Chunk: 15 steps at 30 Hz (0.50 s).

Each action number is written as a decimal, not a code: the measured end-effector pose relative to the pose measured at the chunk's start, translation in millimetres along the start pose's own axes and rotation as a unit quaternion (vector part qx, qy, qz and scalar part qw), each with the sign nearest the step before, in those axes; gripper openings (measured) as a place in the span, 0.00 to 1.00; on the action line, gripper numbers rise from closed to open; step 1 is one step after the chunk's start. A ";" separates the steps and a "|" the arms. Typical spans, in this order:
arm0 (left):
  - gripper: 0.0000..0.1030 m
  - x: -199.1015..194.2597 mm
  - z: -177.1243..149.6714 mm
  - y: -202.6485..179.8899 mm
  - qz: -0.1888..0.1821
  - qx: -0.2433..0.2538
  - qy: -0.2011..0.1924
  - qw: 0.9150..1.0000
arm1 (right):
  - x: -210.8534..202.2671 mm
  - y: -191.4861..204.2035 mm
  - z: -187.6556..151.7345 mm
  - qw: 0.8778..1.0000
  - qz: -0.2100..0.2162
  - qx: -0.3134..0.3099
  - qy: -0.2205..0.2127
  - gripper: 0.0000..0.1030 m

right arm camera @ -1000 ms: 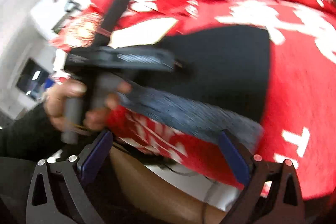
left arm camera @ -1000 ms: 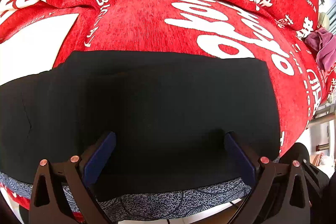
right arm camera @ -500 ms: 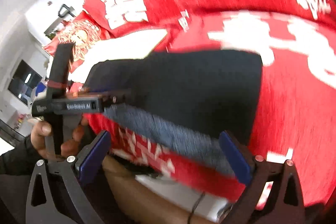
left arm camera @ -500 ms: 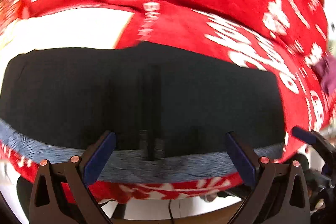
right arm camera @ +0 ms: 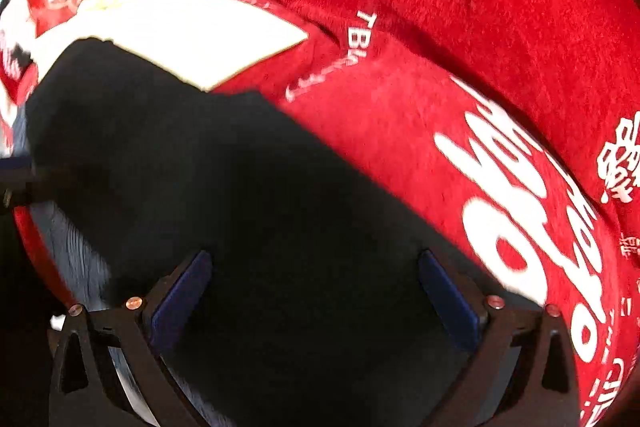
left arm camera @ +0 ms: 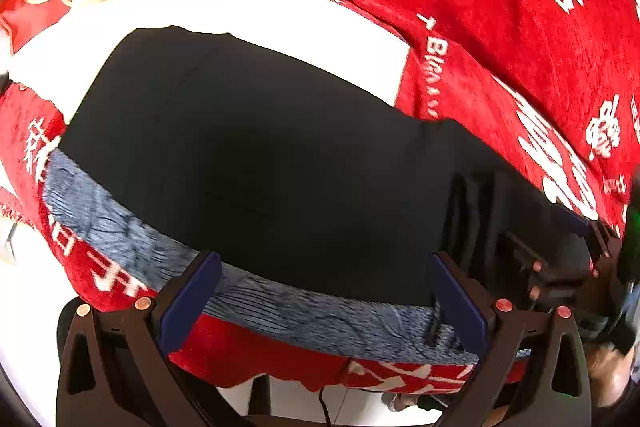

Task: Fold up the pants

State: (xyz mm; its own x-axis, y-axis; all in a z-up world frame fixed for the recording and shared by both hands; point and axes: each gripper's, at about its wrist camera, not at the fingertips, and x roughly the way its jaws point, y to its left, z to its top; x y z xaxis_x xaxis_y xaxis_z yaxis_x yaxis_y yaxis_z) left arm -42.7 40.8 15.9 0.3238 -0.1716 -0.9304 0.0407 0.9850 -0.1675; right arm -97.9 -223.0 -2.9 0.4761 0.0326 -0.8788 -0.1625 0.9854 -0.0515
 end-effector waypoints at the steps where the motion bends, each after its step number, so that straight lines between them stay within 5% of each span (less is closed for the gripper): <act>1: 1.00 -3.8 1.2 7.4 -0.002 -0.006 -0.003 1.000 | 2.7 -2.4 6.9 1.000 0.008 0.014 0.009 1.00; 4: 1.00 -10.9 5.0 37.7 0.006 -0.032 -0.015 0.999 | -17.8 -3.2 20.9 0.996 0.060 0.058 -0.010 1.00; 7: 1.00 -5.7 10.4 62.3 0.025 -0.062 -0.012 0.998 | -35.7 22.8 28.7 0.991 0.125 0.025 -0.029 1.00; 10: 1.00 1.6 12.2 74.1 0.033 -0.085 -0.009 0.996 | -27.7 55.8 32.8 0.977 0.213 -0.014 -0.011 1.00; 15: 1.00 -4.1 18.1 84.4 0.025 -0.072 -0.023 0.997 | 17.4 83.6 28.9 0.966 0.249 -0.039 0.050 1.00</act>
State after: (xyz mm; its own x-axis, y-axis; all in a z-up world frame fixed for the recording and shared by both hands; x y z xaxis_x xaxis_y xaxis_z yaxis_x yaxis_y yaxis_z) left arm -23.5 124.9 11.5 0.3650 -0.1189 -0.9234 -0.1111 0.9792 -0.1700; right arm -78.2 -135.2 -8.7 0.2368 0.4802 -0.8446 -0.4161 0.8357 0.3585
